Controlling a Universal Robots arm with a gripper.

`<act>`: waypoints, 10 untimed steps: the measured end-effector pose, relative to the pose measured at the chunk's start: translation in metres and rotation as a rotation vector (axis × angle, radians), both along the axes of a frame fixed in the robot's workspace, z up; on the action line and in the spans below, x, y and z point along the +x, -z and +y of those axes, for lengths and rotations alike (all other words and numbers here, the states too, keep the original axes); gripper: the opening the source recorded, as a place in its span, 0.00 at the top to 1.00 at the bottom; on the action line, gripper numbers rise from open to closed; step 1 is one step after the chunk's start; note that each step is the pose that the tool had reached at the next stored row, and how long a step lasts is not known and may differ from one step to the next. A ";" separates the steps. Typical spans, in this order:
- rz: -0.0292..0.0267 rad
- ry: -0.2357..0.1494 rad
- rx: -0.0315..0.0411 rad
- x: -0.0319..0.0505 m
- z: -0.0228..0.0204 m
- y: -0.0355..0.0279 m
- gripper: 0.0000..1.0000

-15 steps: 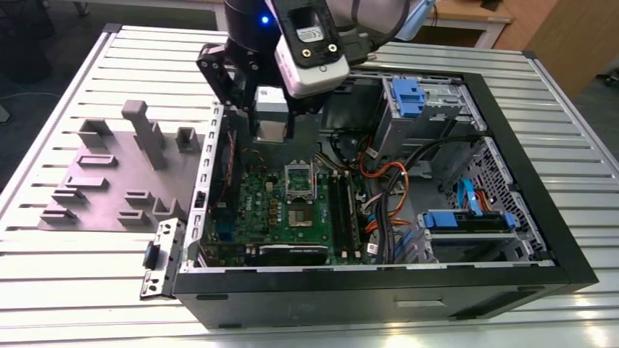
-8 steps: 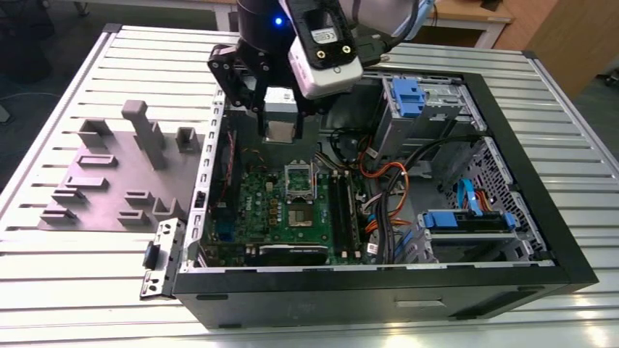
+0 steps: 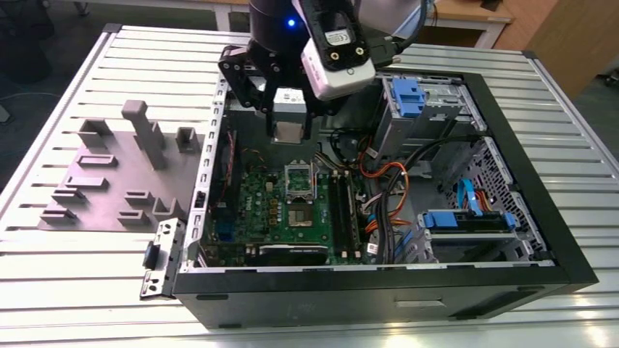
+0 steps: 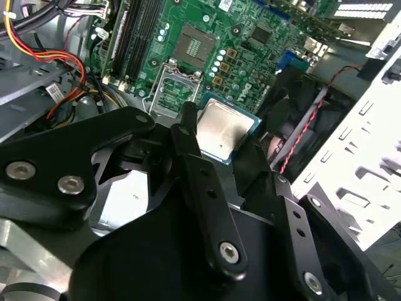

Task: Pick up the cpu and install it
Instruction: 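Pick up the cpu and move it towards the insertion slot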

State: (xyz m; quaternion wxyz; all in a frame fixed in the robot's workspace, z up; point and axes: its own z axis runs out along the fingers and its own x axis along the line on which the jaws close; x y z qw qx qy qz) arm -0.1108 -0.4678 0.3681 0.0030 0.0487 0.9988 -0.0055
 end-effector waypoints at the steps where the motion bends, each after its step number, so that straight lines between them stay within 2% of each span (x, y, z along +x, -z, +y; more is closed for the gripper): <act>1: 0.0000 0.001 0.0000 0.0012 0.0000 0.0001 0.53; 10: 0.0000 0.009 0.0000 0.0180 0.0000 0.0006 0.53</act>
